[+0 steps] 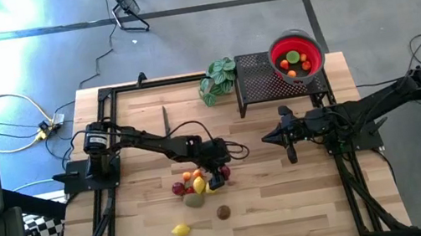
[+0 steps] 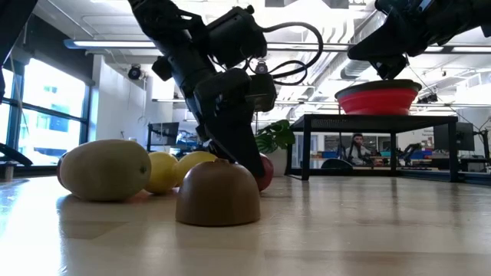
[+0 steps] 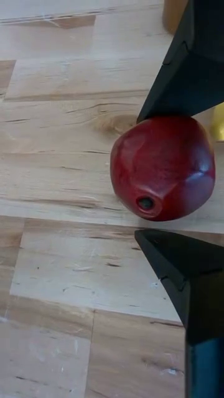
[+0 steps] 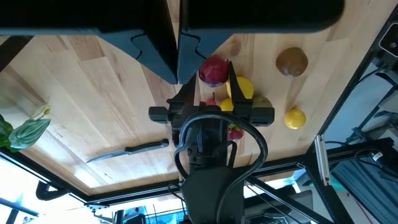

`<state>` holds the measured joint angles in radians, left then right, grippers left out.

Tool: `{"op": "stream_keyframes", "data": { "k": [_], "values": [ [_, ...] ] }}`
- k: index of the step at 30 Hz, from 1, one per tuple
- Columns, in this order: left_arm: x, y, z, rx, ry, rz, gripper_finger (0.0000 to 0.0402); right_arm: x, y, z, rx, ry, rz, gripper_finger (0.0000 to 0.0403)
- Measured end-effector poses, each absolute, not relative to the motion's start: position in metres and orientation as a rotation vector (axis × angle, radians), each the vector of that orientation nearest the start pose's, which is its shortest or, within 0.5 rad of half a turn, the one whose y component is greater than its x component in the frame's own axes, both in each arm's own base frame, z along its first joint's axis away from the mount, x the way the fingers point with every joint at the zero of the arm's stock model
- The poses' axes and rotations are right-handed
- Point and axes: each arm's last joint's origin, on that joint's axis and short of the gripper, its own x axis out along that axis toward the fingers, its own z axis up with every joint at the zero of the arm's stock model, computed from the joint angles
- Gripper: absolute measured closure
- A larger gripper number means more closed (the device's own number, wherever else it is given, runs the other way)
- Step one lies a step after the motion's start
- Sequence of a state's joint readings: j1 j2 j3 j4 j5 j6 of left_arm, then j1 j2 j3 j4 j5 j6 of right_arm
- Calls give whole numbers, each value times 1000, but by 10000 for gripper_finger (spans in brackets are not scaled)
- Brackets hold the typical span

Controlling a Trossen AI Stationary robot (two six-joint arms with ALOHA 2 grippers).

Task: Pick & Place Fruit
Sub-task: Put the red pomegranate into the red strainer bowl

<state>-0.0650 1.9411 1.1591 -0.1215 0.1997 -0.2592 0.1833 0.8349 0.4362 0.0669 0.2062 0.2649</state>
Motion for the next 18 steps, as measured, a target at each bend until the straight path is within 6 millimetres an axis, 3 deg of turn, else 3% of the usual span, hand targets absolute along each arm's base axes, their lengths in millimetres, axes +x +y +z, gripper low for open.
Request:
{"op": "stream_keyframes", "data": {
  "k": [10, 18],
  "values": [
    [390, -31, 144, -301, 932, -129, 130, 181, 28, 228, 198, 320, -65, 398],
    [390, -31, 143, -308, 935, -122, 182, 181, 27, 228, 198, 320, -65, 398]
  ]
}}
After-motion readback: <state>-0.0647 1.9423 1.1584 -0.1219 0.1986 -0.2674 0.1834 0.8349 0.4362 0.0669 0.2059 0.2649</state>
